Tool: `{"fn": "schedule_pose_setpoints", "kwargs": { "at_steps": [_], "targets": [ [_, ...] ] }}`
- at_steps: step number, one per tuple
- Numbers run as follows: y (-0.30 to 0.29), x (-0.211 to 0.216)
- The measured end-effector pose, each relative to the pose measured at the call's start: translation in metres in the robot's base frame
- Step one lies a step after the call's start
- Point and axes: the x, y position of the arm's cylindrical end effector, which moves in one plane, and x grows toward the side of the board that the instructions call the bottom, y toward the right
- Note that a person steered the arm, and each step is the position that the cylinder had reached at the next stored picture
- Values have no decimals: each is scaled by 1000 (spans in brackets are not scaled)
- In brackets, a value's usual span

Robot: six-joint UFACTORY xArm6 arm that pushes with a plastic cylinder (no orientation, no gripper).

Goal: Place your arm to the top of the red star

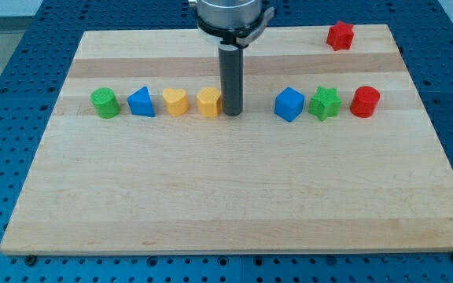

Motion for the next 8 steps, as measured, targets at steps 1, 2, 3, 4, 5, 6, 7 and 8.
{"fn": "schedule_pose_setpoints", "kwargs": {
  "at_steps": [1, 2, 3, 4, 5, 6, 7, 8],
  "targets": [
    [11, -4],
    [13, -18],
    [13, -40],
    [13, -75],
    [13, -111],
    [13, -148],
    [16, -179],
    [35, -202]
  ]
}}
